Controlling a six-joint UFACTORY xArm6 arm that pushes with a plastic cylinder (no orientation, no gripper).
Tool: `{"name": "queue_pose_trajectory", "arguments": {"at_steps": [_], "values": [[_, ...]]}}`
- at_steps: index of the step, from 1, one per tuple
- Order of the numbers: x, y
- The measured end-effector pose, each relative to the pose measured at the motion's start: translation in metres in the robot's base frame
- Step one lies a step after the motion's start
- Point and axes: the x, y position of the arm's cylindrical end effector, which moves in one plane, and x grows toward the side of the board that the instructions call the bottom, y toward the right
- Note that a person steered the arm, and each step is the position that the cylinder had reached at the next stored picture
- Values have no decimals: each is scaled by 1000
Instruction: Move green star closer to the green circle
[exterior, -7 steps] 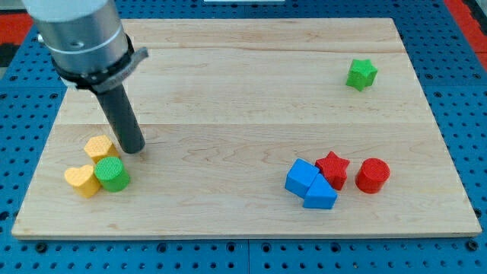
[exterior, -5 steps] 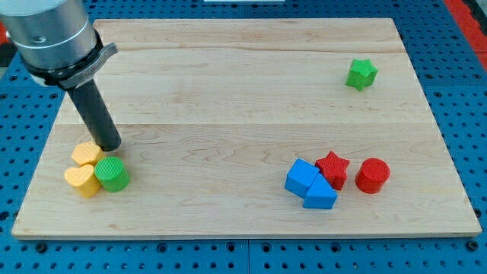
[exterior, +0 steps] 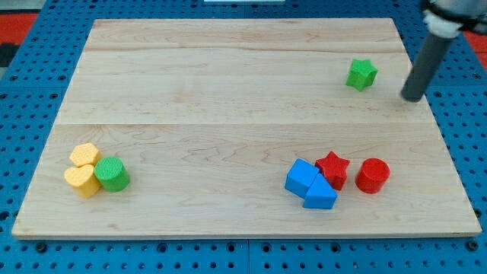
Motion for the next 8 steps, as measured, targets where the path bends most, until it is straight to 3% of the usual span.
{"name": "queue_pose_trajectory", "arguments": {"at_steps": [1,2,3,5,7,8], "values": [[-33,-6],[-53,-65],[-32,-125],[18,-187],[42,-289],[82,-307]]}}
